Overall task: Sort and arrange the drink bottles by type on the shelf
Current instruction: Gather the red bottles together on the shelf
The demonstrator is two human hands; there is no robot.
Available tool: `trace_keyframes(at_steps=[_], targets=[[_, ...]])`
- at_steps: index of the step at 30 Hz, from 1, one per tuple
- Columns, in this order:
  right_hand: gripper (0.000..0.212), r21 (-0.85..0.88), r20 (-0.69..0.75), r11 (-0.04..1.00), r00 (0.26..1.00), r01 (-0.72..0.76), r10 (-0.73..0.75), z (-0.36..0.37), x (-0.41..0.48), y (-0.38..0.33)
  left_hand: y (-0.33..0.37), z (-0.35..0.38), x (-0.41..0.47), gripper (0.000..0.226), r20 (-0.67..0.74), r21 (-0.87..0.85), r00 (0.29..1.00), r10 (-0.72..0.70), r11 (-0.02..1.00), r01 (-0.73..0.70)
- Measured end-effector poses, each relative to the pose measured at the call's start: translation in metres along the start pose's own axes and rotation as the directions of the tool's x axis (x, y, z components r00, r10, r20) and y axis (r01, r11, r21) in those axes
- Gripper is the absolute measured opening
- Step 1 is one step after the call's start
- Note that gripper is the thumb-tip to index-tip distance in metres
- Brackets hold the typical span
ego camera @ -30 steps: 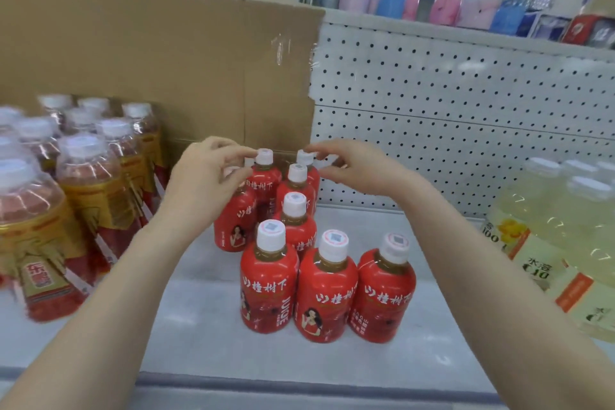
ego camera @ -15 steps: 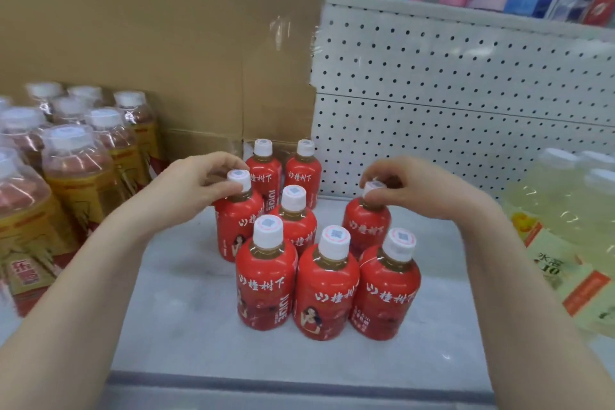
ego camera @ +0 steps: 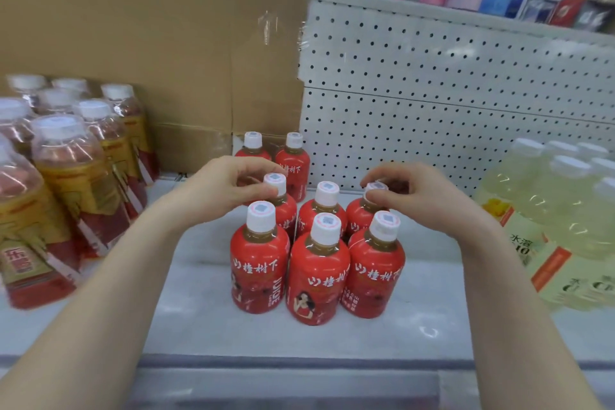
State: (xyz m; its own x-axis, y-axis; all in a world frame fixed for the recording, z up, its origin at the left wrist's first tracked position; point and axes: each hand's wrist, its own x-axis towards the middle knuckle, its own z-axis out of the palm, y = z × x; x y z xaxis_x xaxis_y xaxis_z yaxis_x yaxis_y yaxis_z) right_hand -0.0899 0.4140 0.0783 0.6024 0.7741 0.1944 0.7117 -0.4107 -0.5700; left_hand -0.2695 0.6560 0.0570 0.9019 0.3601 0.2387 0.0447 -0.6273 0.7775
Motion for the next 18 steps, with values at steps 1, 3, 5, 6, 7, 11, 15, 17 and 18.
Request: trace_keyframes(at_steps=[1, 3, 5, 6, 7, 11, 15, 17, 18], targets=[[0.009, -0.009, 0.005, 1.000, 1.000, 0.001, -0.001, -0.001, 0.000, -0.001, -0.001, 0.000, -0.002, 0.026, -0.012, 0.021, 1.000, 0.009, 1.000, -0.008], [0.008, -0.022, 0.031, 1.000, 1.000, 0.002, -0.002, -0.004, 0.000, -0.001, -0.002, -0.001, -0.004, 0.026, -0.015, 0.054, 1.000, 0.017, 0.998, -0.016], [0.004, -0.008, 0.096, 1.000, 0.995, -0.002, 0.003, -0.010, 0.003, -0.003, -0.003, -0.001, -0.004, 0.022, -0.026, 0.036, 0.999, 0.022, 0.999, -0.021], [0.005, 0.018, 0.122, 1.000, 0.993, -0.002, 0.000, -0.014, 0.006, -0.005, -0.004, -0.002, -0.002, 0.020, -0.064, 0.008, 0.998, 0.027, 1.000, -0.026], [0.008, 0.055, 0.124, 0.998, 0.992, -0.004, -0.003, -0.016, 0.012, -0.007, -0.006, -0.003, 0.001, 0.019, -0.142, -0.018, 0.989, 0.030, 0.999, -0.033], [0.018, 0.054, 0.038, 0.995, 0.996, 0.080, -0.082, -0.009, 0.068, -0.018, -0.028, -0.013, 0.033, 0.032, -0.397, 0.146, 0.918, 0.001, 0.987, 0.062], [0.045, -0.109, 0.180, 0.973, 0.967, 0.203, -0.181, 0.021, 0.135, -0.025, -0.041, -0.011, 0.066, 0.049, -0.280, 0.220, 0.948, -0.154, 0.951, 0.220], [0.052, -0.130, 0.284, 0.968, 0.943, 0.216, -0.172, 0.035, 0.153, -0.027, -0.046, -0.007, 0.075, 0.046, -0.231, 0.177, 0.952, -0.201, 0.953, 0.245], [0.053, -0.138, 0.331, 0.966, 0.929, 0.219, -0.164, 0.040, 0.158, -0.027, -0.048, -0.007, 0.078, 0.044, -0.221, 0.183, 0.952, -0.213, 0.949, 0.255]])
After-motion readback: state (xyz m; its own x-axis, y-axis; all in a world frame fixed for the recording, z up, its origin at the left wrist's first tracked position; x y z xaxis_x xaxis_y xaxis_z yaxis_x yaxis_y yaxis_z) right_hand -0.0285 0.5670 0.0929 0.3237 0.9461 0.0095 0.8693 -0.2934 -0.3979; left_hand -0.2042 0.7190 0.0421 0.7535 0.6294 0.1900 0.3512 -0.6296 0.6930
